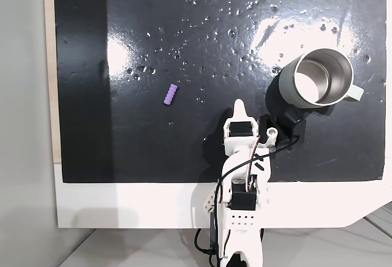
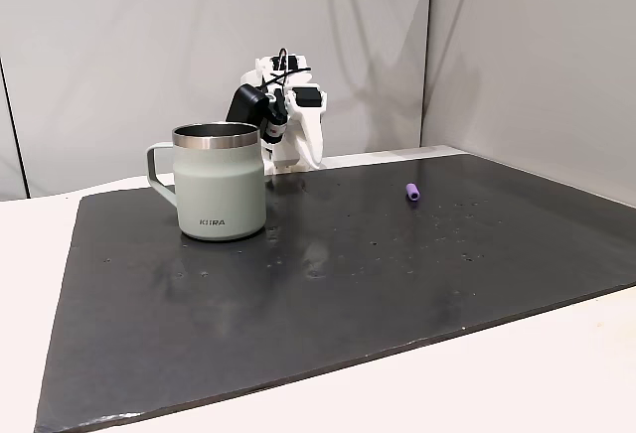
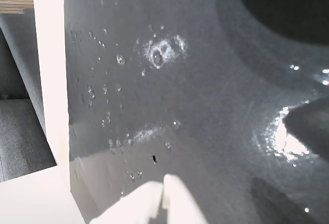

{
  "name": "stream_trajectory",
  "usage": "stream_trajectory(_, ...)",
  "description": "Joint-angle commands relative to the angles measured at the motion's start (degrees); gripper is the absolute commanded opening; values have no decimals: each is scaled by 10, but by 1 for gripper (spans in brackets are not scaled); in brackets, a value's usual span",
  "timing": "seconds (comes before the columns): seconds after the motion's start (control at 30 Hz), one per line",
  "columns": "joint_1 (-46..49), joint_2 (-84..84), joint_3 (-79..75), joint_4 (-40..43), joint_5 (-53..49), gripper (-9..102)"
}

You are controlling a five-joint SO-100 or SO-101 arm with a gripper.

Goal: Grasp a pengrip and put it in the cup.

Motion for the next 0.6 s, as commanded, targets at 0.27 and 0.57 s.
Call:
stream_trajectory(0.27,7,8,-2,-23,36,0)
stream_trajectory(0.57,9,8,-11,-31,25,0)
